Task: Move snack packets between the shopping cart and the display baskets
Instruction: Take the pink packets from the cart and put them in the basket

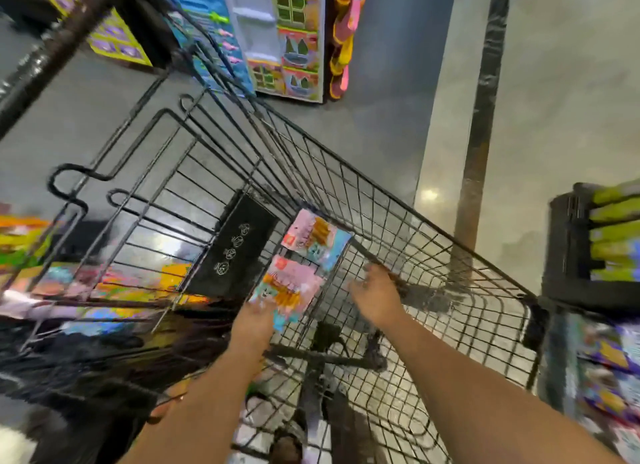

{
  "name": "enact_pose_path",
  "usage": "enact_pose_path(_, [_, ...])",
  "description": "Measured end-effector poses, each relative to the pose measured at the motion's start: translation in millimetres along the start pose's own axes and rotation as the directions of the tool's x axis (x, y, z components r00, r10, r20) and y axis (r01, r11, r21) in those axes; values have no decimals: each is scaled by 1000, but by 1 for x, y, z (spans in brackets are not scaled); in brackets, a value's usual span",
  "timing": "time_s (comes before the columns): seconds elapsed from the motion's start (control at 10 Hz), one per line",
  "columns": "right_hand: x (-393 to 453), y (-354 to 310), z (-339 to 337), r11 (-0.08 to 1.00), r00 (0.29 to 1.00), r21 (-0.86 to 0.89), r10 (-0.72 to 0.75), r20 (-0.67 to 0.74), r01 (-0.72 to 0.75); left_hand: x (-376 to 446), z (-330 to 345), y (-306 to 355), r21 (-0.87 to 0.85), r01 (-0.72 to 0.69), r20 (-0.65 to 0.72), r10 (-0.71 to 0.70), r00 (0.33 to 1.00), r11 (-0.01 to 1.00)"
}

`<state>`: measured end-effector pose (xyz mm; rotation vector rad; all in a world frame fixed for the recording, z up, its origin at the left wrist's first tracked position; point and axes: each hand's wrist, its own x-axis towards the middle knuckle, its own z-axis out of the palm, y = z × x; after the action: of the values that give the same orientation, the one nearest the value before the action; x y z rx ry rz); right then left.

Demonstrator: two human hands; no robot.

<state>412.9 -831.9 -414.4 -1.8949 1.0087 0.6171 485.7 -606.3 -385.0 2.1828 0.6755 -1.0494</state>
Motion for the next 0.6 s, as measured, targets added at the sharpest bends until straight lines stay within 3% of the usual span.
enact_pose_path(0.1, [44, -4, 22, 995, 1000, 95, 31, 5, -31, 51, 29, -16, -257, 294, 99, -277, 956, 921])
enact_pose_path(0.3, [117, -17, 49, 912, 984, 374, 179, 3, -168, 103, 71, -35, -507, 504, 249, -441, 862, 699])
enact_pose_path(0.4, [137, -21, 61, 783, 968, 581, 246, 36, -221, 120, 81, -37, -568, 537, 320, -435, 842, 623])
enact_pose_path(0.5, [147, -23, 68, 695, 953, 665, 291, 87, -273, 128, 85, -42, -556, 550, 314, -455, 833, 623])
enact_pose_path(0.6, [154, -24, 72, 590, 942, 757, 320, 99, -280, 124, 87, -37, -626, 543, 310, -460, 832, 560])
